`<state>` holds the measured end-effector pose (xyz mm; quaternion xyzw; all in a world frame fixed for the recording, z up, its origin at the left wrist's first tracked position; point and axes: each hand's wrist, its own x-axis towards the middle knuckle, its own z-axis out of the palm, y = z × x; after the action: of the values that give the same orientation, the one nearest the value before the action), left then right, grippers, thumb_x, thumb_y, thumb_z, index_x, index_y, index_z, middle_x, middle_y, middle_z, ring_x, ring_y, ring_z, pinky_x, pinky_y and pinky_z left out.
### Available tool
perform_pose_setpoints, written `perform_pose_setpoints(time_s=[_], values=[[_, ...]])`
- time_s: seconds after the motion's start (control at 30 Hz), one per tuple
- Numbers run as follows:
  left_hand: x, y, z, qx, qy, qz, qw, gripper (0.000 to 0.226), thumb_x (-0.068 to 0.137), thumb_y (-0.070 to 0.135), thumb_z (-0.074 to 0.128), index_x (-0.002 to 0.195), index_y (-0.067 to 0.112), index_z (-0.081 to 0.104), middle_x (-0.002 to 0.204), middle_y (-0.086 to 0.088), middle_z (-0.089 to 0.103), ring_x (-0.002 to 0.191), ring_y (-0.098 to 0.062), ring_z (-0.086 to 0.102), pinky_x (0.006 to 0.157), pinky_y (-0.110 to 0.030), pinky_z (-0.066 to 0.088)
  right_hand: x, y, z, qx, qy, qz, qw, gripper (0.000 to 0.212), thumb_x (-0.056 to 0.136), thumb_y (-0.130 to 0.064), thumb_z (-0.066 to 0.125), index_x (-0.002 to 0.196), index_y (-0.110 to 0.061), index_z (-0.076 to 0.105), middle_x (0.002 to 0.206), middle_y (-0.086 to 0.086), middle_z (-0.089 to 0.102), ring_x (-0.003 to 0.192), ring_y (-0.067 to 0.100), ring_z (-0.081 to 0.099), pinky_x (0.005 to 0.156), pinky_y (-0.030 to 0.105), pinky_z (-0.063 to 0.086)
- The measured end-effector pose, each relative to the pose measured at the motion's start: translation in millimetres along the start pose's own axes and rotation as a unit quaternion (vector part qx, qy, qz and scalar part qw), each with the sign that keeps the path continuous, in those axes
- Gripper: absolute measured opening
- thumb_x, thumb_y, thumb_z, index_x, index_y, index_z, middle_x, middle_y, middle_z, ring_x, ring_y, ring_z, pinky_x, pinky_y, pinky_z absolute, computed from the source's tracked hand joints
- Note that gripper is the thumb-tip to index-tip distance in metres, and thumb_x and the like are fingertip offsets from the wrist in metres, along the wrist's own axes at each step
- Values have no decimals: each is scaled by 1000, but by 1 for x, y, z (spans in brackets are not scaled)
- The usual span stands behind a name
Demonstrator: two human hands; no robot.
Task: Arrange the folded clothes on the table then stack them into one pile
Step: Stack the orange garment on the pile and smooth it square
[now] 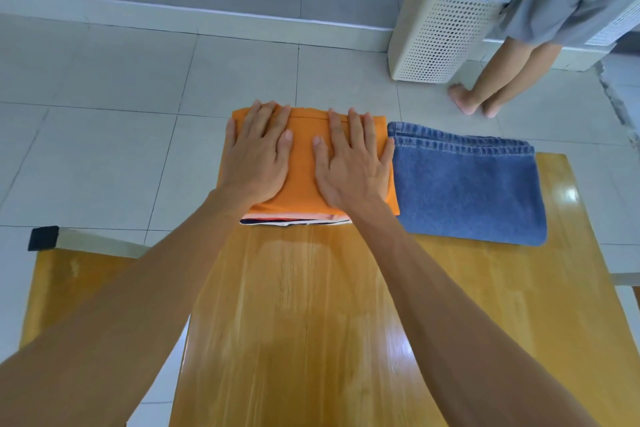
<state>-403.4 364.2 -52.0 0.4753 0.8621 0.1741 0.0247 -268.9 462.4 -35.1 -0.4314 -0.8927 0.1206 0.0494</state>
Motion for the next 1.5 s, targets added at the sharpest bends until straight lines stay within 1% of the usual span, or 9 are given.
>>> perform_pose_setpoints(time_s=[0.23,0.33,0.53,0.7,0.83,1.03,1.2,1.37,1.5], values=[[20,-3,-25,-58,101,-40,992,49,103,36,38,144,9,42,139,-13,51,131,-30,41,114,-44,28,26,7,-40,80,-22,-26,996,52,101,-51,38,149,-30,42,154,-2,41,144,25,27,113,54,17],[33,-8,-35,7,55,9,998,36,97,39,47,120,18,65,114,-8,67,113,-28,54,110,-45,27,46,13,-53,65,-21,-46,997,45,98,-49,48,138,-31,55,144,-3,51,137,26,34,107,49,23],[38,-7,-50,-33,106,27,993,28,96,42,49,104,25,70,100,3,69,106,-22,53,98,-38,25,57,20,-51,123,-15,-40,991,22,99,-32,53,112,-34,71,115,-1,66,124,30,45,91,46,30],[39,-2,-52,-180,49,-97,978,34,99,43,43,91,19,66,91,4,67,102,-23,58,95,-33,20,54,22,-44,168,15,-16,986,18,97,-38,55,104,-31,70,106,-10,71,116,25,54,89,42,29],[47,-2,-53,-178,-39,-183,966,38,94,54,49,98,22,70,110,3,68,116,-24,54,104,-43,23,53,23,-44,173,40,-4,984,18,97,-40,58,103,-32,73,103,-10,72,114,22,55,88,39,27],[48,-22,-55,-289,-63,-327,898,76,45,94,59,74,25,72,93,3,71,102,-26,63,98,-51,45,54,23,-44,169,71,13,983,19,96,-42,59,102,-30,73,101,-8,72,112,22,56,95,42,33],[39,-15,-57,-428,-56,-376,820,36,86,56,65,91,20,67,102,-2,68,97,-22,65,88,-38,53,53,26,-44,159,94,18,983,19,97,-35,58,104,-27,74,103,-6,73,112,23,54,95,42,34],[35,-18,-63,-490,-38,-393,777,50,79,54,73,110,16,63,115,3,62,107,-17,59,94,-35,47,51,34,-41,159,79,50,983,28,98,-41,56,117,-23,67,112,-1,71,119,26,51,97,45,37],[37,-23,-63,-476,-50,-378,793,66,82,50,72,132,10,56,132,2,56,124,-16,49,95,-28,30,52,40,-40,185,67,78,977,26,97,-43,58,108,-22,70,110,0,71,117,26,53,98,45,41]])
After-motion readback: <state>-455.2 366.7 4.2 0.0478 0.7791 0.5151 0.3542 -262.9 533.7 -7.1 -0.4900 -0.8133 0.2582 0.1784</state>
